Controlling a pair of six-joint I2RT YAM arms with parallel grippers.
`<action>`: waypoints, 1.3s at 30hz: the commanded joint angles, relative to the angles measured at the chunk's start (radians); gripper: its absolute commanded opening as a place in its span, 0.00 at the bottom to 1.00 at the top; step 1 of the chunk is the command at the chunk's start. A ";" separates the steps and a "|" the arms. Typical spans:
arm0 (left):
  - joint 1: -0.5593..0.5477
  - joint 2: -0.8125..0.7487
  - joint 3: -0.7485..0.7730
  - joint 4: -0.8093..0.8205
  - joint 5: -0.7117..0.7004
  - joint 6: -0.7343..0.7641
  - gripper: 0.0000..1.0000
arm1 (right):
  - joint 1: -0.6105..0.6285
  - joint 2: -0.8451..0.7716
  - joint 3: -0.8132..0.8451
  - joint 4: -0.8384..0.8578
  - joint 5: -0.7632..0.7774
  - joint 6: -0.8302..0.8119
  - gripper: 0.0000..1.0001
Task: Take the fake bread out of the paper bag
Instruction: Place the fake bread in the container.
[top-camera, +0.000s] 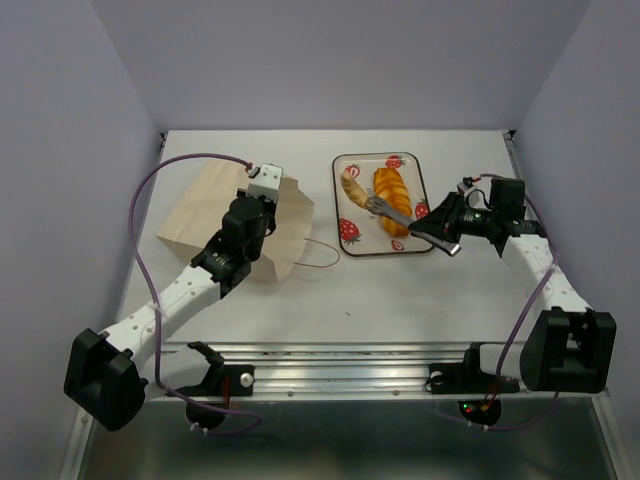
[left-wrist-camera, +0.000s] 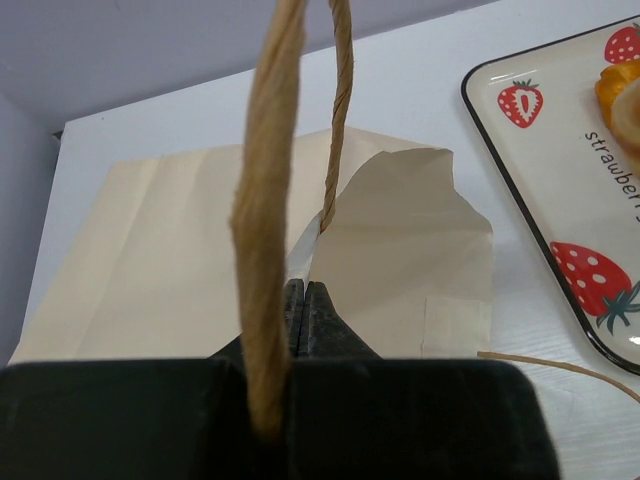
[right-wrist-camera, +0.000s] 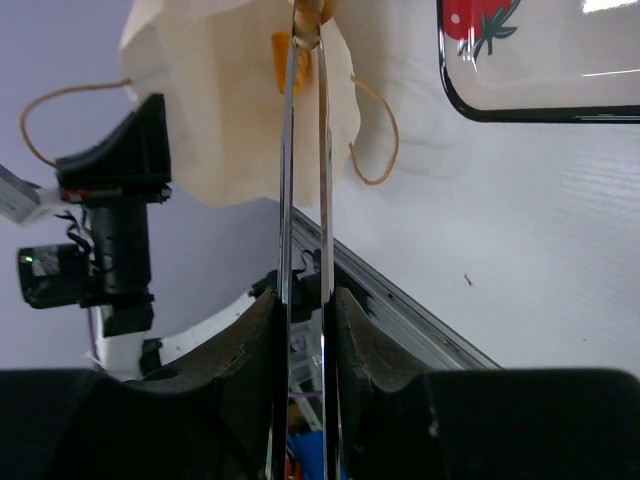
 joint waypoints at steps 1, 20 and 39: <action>0.005 -0.048 0.015 0.044 -0.014 -0.023 0.00 | -0.057 0.005 -0.054 0.128 -0.148 0.171 0.01; 0.003 -0.039 0.029 0.039 -0.045 -0.057 0.00 | -0.097 0.051 -0.419 0.603 -0.204 0.720 0.01; 0.005 -0.015 0.046 0.027 -0.058 -0.063 0.00 | -0.097 0.145 -0.455 0.623 -0.262 0.728 0.03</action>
